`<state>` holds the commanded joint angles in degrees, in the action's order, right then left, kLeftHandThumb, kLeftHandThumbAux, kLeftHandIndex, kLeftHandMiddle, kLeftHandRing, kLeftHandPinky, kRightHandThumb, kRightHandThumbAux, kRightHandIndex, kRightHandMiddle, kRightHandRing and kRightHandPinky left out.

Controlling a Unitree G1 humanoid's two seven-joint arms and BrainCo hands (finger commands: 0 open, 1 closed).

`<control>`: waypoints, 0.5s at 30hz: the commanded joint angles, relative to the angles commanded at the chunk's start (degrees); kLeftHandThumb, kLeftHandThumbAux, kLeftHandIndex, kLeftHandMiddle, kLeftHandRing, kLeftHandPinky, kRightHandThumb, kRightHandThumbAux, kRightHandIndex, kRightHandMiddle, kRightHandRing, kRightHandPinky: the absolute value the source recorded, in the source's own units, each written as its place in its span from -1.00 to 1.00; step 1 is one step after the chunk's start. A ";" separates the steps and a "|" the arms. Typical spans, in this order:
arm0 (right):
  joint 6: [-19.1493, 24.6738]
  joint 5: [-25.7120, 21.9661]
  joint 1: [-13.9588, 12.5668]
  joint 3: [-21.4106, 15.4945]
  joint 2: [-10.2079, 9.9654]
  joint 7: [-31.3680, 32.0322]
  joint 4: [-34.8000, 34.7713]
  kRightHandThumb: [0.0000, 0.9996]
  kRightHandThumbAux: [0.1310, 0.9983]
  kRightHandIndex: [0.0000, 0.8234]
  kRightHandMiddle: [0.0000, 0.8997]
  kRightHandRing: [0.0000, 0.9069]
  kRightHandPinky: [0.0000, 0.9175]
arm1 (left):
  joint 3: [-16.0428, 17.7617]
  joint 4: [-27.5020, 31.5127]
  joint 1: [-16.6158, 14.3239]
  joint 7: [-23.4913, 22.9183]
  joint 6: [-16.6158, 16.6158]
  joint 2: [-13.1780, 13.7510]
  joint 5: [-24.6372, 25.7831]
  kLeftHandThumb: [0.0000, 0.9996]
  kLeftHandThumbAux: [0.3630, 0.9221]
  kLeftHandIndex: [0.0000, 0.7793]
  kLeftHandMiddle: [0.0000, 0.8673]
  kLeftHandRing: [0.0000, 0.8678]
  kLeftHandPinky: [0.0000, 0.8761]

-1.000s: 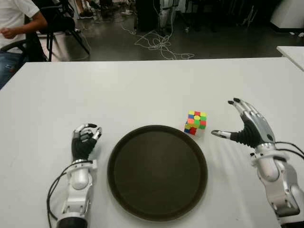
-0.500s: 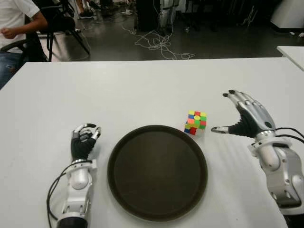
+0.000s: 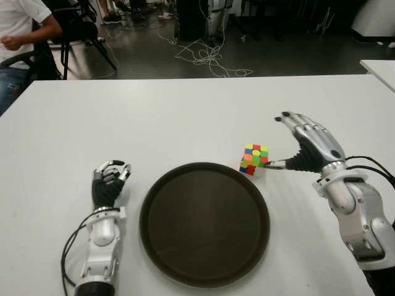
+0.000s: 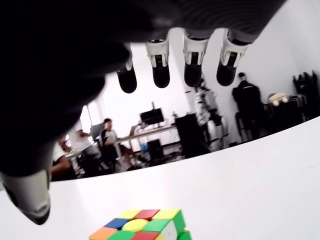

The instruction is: Pick up the Rubik's Cube and put it in the plate

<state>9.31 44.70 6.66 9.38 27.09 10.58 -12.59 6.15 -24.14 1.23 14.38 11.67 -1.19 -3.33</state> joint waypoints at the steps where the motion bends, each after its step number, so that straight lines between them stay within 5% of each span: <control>1: -0.17 -0.02 0.17 0.07 0.01 0.01 0.20 -1.00 0.13 -1.00 -1.00 -1.00 -1.00 | -0.04 -0.09 -0.02 0.02 0.08 0.05 -0.07 0.41 0.23 0.14 0.86 0.91 0.87; 15: -0.06 0.35 2.62 2.25 -0.58 0.51 1.80 -1.00 0.17 -1.00 -1.00 -1.00 -1.00 | -0.49 -2.02 -0.39 0.07 1.10 1.22 -0.91 0.41 0.23 0.13 0.86 0.91 0.85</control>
<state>9.26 45.04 9.29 11.63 26.51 11.10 -10.79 5.66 -26.16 0.84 14.45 12.77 0.04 -4.24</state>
